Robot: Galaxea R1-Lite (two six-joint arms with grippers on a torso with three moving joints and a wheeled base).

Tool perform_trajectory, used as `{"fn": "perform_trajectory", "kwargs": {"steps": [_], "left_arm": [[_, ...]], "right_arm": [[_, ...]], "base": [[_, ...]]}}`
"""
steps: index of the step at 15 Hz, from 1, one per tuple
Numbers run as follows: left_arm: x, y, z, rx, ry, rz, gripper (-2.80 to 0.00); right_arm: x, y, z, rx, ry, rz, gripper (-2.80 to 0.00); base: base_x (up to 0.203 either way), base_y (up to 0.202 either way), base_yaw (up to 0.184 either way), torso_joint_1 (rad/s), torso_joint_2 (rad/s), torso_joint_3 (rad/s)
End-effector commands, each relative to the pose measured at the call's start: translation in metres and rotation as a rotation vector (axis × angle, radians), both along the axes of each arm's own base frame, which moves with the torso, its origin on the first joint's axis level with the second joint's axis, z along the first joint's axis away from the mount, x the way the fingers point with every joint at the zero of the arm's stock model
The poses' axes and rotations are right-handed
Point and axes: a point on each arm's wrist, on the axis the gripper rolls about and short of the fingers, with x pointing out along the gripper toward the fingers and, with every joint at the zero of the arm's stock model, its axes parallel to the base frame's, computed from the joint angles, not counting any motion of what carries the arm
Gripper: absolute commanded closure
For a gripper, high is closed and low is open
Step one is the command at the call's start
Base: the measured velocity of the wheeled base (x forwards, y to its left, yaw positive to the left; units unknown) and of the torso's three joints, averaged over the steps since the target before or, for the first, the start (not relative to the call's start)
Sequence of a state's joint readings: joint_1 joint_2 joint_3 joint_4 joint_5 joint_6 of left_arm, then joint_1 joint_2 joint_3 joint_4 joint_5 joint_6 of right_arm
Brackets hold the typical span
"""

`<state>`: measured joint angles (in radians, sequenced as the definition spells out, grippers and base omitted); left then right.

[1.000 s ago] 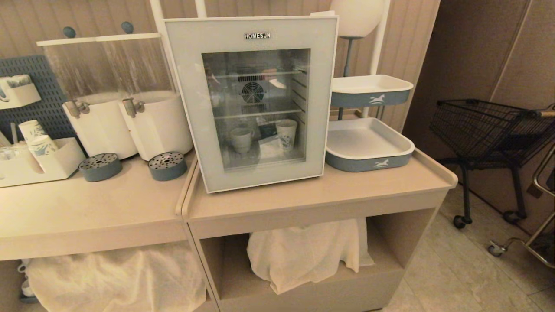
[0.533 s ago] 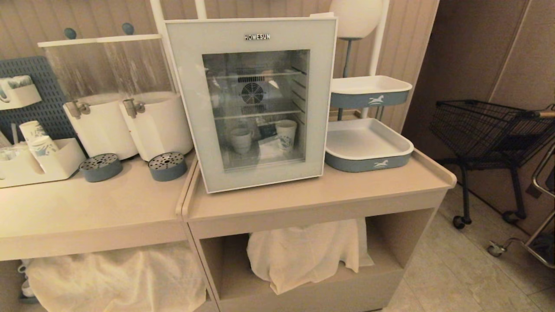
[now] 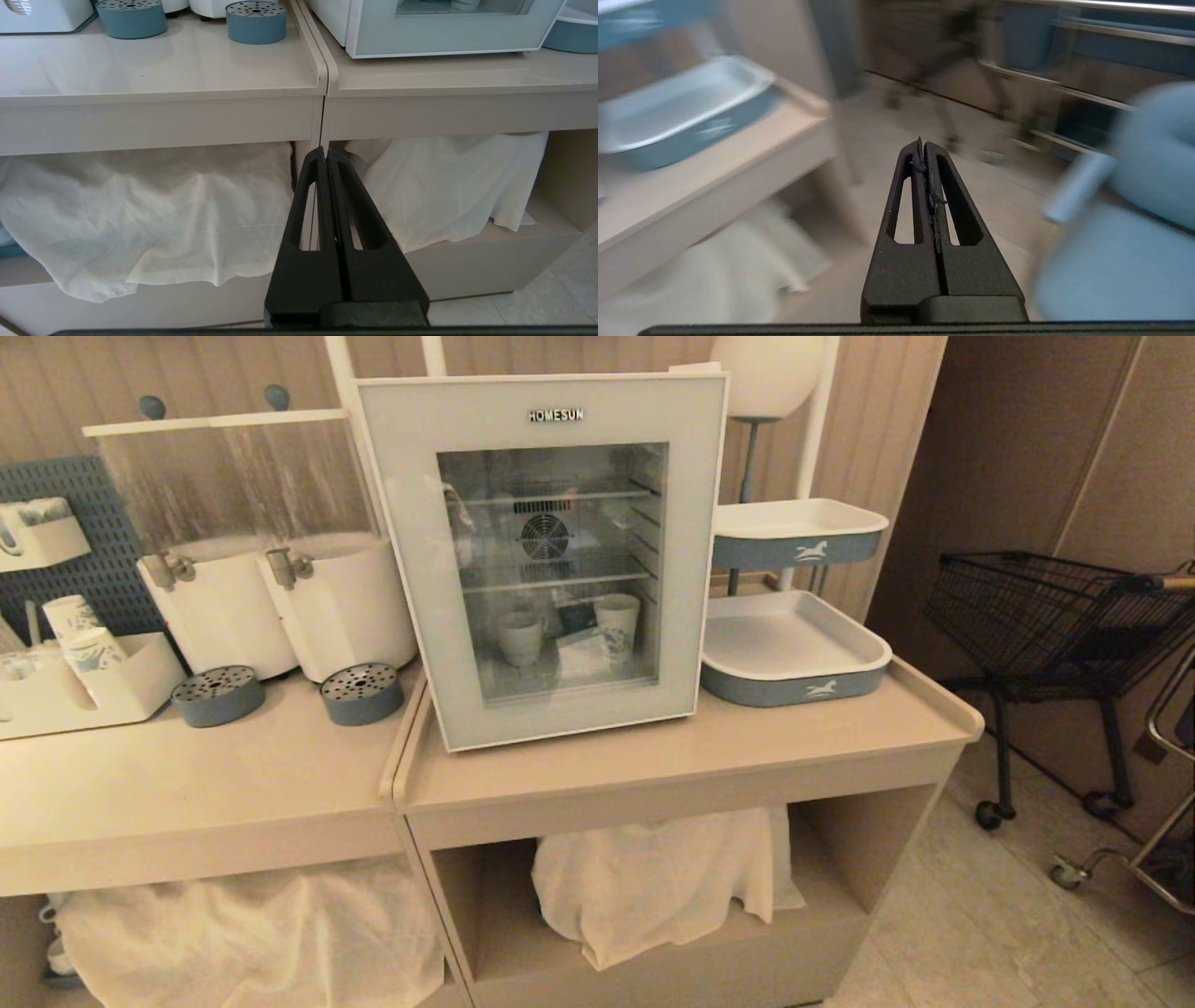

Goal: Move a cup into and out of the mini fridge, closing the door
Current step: Open the freezer door

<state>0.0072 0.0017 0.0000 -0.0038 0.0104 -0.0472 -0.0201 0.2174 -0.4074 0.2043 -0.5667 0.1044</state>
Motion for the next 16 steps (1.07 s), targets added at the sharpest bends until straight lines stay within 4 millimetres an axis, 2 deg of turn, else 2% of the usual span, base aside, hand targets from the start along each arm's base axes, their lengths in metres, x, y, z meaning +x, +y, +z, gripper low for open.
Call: {"fn": "perform_trajectory", "kwargs": {"steps": [1,2,4,6,8,9,16], "left_arm": [[0.0,0.0,0.0,0.0,-0.001,0.001,0.0],[0.0,0.0,0.0,-0.001,-0.001,0.001,0.0],[0.0,0.0,0.0,0.0,-0.001,0.001,0.0],[0.0,0.0,0.0,-0.001,-0.001,0.001,0.0],[0.0,0.0,0.0,-0.002,-0.001,0.001,0.0],[0.0,0.0,0.0,0.0,-0.001,0.001,0.0],[0.0,0.0,0.0,0.0,-0.001,0.001,0.0]], "right_arm": [[-0.017,0.003,-0.021,-0.018,-0.111,0.15,0.0],[-0.017,0.004,-0.031,-0.032,-0.159,0.223,0.0],[0.002,0.007,-0.061,-0.063,-0.162,0.351,0.0],[0.008,0.008,-0.068,-0.097,-0.193,0.437,0.0],[0.013,0.01,-0.091,-0.08,0.011,0.542,0.0],[0.012,0.011,-0.096,-0.086,0.081,0.571,0.0],[0.011,0.011,-0.094,-0.1,0.078,0.589,0.0]], "base": [[0.0,0.0,0.0,0.0,0.0,0.0],[0.0,0.0,0.0,0.0,0.0,0.0],[0.0,0.0,0.0,0.0,0.0,0.0],[0.0,0.0,0.0,0.0,0.0,0.0],[0.0,0.0,0.0,0.0,0.0,0.0],[0.0,0.0,0.0,0.0,0.0,0.0],[0.0,0.0,0.0,0.0,0.0,0.0]]}}
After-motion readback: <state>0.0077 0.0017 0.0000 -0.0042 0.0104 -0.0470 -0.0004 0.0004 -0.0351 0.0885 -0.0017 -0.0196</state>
